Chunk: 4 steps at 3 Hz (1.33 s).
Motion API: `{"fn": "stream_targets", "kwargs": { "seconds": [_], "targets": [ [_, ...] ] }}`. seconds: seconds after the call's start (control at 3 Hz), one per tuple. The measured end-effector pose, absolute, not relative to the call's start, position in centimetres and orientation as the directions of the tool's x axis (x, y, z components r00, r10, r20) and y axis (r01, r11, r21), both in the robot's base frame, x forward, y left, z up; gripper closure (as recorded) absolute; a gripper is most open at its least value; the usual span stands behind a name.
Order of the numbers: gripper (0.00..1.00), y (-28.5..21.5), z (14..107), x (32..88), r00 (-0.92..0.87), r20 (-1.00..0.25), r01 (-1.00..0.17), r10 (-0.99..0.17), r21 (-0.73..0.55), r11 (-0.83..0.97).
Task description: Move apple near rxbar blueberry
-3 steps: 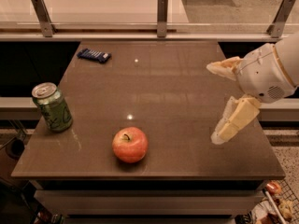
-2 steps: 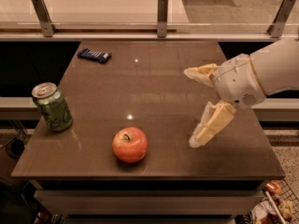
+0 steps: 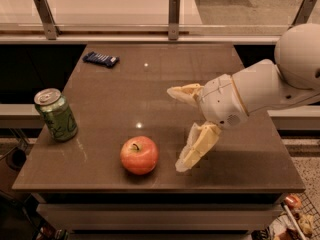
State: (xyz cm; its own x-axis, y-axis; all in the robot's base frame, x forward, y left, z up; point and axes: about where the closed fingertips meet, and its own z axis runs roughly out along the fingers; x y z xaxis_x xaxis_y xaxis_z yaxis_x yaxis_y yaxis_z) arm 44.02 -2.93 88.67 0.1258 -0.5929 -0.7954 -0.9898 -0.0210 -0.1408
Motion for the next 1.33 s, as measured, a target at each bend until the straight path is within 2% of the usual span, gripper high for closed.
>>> {"fn": "stream_targets", "kwargs": {
  "seconds": [1.33],
  "targets": [
    [0.0,2.6,85.9,41.5,0.168,-0.813,-0.981,-0.557,-0.086,-0.171]
  ]
}}
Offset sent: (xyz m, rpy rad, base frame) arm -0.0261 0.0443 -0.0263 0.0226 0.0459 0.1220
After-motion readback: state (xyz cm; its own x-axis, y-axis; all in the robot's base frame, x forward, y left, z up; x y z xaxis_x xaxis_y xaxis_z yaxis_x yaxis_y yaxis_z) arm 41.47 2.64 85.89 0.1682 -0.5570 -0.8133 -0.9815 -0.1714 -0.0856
